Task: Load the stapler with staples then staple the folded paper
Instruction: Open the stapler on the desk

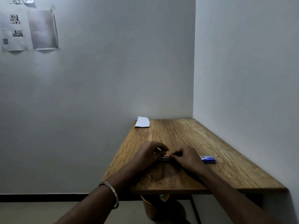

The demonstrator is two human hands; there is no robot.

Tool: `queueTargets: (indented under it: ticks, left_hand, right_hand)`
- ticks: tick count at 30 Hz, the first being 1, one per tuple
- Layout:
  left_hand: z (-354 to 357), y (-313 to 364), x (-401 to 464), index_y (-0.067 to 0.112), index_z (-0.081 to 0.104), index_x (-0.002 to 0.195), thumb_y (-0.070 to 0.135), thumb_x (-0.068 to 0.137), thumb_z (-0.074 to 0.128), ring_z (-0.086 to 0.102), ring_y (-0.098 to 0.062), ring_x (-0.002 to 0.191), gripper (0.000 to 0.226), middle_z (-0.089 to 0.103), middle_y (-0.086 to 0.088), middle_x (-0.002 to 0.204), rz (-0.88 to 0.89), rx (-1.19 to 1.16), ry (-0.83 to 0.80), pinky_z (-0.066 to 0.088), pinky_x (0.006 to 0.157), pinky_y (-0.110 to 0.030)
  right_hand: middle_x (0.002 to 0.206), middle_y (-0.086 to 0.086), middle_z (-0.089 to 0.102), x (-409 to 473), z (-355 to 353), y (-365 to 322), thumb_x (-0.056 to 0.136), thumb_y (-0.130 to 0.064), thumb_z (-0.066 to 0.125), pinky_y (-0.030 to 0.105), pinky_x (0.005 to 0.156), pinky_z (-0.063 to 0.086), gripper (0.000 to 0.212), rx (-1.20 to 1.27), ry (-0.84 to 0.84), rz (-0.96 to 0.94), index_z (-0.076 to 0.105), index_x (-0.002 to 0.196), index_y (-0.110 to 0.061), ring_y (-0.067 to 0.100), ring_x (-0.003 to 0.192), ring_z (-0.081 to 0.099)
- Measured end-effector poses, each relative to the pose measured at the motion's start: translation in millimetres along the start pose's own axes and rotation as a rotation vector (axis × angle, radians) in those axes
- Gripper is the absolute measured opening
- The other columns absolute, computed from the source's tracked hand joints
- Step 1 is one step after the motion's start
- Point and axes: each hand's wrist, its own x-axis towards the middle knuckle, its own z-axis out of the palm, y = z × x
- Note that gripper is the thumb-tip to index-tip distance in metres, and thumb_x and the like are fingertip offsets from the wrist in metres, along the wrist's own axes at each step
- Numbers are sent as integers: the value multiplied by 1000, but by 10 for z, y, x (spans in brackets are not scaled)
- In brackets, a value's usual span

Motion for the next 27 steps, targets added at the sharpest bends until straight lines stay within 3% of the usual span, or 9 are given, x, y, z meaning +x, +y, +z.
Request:
queueTargets:
  ticks: [7, 13, 24, 27]
  left_hand:
    - [21, 2, -23, 19, 71, 113, 12, 90, 67, 65, -1, 94, 24, 70, 4, 110, 12, -12, -7, 54, 82, -13]
    - [34, 4, -37, 20, 70, 114, 11, 91, 65, 65, -3, 97, 25, 69, 5, 111, 2, -5, 2, 57, 85, -24]
    - [14, 14, -77, 20, 70, 113, 16, 88, 70, 61, 11, 87, 25, 71, 8, 108, -89, -41, 24, 52, 79, -9]
    - [-5, -17, -135, 21, 71, 115, 22, 83, 76, 64, 8, 85, 32, 74, 7, 103, -132, -39, 36, 54, 80, -13]
  right_hand:
    - [99, -2, 76, -36, -20, -39, 87, -18, 73, 26, 85, 56, 12, -12, 34, -11, 78, 98, -17, 6, 91, 67]
    - [102, -1, 75, -37, -13, -53, 87, -18, 72, 31, 90, 55, 14, -27, 39, 11, 77, 99, -16, 8, 96, 67]
    - [98, -2, 76, -54, -12, -51, 85, -18, 74, 30, 90, 54, 11, -14, 54, 5, 79, 95, -16, 7, 93, 67]
    - [96, -2, 76, -52, -7, -50, 84, -19, 76, 34, 94, 53, 10, -7, 60, 6, 79, 93, -17, 9, 95, 67]
